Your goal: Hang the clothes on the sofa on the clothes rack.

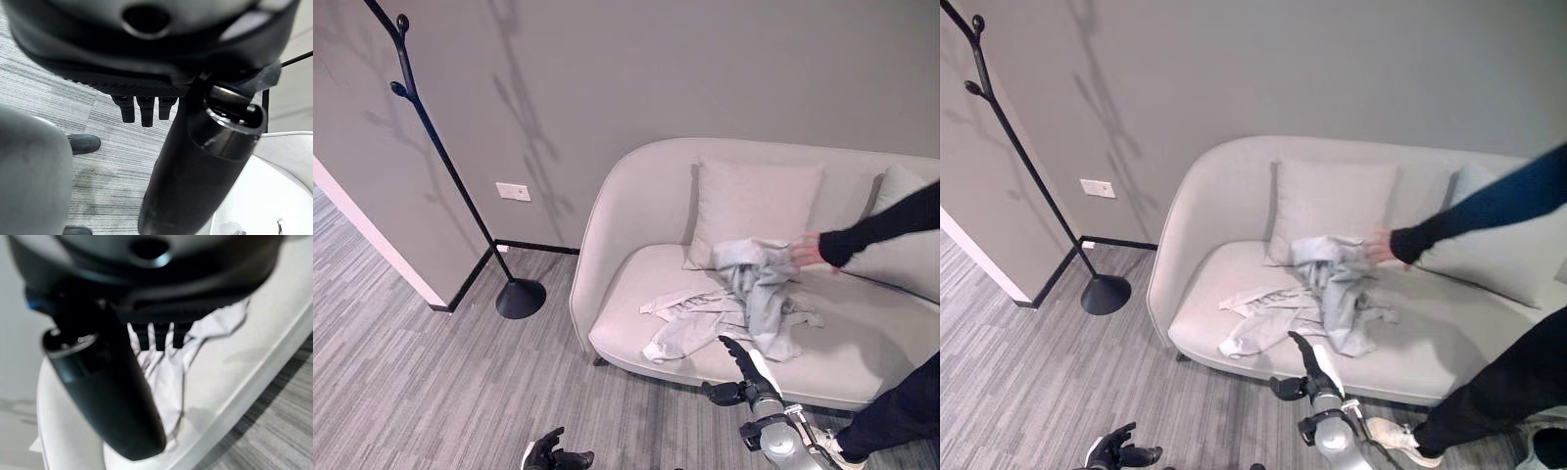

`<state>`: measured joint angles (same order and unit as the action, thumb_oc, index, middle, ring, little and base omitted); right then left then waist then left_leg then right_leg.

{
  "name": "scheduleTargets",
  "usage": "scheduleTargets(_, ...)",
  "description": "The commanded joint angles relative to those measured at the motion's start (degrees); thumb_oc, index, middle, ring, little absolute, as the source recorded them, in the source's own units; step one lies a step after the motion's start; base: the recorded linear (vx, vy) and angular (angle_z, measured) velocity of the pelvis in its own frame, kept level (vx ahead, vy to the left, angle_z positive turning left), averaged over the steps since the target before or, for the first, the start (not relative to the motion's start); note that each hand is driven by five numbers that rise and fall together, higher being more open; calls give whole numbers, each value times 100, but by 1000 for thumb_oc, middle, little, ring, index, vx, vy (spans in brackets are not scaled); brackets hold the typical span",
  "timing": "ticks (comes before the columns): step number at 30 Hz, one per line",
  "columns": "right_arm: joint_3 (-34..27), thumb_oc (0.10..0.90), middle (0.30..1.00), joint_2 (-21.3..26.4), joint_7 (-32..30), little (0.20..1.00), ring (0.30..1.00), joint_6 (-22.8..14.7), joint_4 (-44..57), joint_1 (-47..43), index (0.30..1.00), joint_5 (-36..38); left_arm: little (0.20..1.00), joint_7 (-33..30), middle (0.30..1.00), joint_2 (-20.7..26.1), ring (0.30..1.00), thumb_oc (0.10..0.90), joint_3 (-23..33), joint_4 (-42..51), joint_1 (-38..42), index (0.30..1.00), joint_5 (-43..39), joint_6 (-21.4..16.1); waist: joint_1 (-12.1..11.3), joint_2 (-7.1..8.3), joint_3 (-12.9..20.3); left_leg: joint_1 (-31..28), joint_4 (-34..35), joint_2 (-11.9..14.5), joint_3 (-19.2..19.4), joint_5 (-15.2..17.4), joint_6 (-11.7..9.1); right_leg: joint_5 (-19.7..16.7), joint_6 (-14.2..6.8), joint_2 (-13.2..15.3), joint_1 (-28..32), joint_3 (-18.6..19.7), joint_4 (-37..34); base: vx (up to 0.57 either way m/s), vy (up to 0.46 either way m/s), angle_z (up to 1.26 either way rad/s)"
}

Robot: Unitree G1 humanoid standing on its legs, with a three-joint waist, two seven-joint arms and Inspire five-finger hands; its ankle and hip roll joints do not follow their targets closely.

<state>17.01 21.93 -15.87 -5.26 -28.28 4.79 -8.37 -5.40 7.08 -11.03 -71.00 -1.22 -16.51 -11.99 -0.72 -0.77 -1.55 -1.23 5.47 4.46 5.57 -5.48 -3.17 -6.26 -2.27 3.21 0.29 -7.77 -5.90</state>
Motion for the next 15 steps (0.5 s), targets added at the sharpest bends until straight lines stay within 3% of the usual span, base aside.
scheduleTargets(1, -128, 800, 900, 93, -215, 900, 900, -329, 683, -395, 900, -295, 900, 26, 900, -53, 900, 800, -185, -458, 215, 900, 322, -32, -89, 157, -22, -89, -47, 6, -266, 597, -13, 853, -386, 347, 450, -181, 94, 34, 55, 1)
scheduleTargets(7, -145, 800, 900, 244, -351, 900, 900, -116, 271, -587, 900, -747, 900, 6, 900, -2, 900, 800, -296, -326, 166, 900, 512, -37, -159, 181, -56, -74, -47, -61, -317, 642, 37, 860, -431, 411, 456, -246, 128, 31, 38, 4)
scheduleTargets(8, -381, 800, 900, 390, -593, 900, 900, -35, -116, -880, 900, -760, 900, -22, 900, 84, 900, 800, -339, -215, 139, 900, 550, -55, -220, 173, -151, -49, -47, -75, -310, 653, 83, 947, -457, 438, 247, -292, 554, -80, 49, 13)
scheduleTargets(9, -507, 800, 900, 536, -739, 900, 900, 35, -367, -1191, 900, -796, 900, -4, 900, 186, 900, 800, -333, -84, 125, 900, 512, -63, -277, 131, -305, -32, -47, -24, -237, 658, 152, 1058, -571, 425, -314, -370, 1486, -151, 100, 8)
scheduleTargets(11, -617, 800, 900, 822, -848, 900, 900, 99, -607, -1631, 900, -778, 900, -6, 900, 272, 900, 800, -382, 37, 134, 900, 480, -76, -223, -71, -574, -70, -65, 61, -262, 637, 226, 847, -983, 464, -1138, -340, 2820, -161, 111, -10)
scheduleTargets(13, -697, 800, 900, 929, -913, 900, 900, 134, -738, -1813, 900, -741, 900, 0, 900, 288, 900, 800, -411, 94, 144, 900, 450, -82, -218, -87, -627, -52, -98, 21, -274, 650, 254, 797, -1109, 519, -1375, -178, 3218, 15, -28, -18)
scheduleTargets(15, -773, 800, 900, 1125, -1032, 900, 900, 236, -937, -2070, 900, -732, 900, 36, 900, 396, 900, 800, -290, 204, 139, 900, 207, -91, -394, -76, -601, -65, -91, 74, -390, 742, 115, 857, -913, 1251, -1036, -337, 2283, 215, -357, 39)
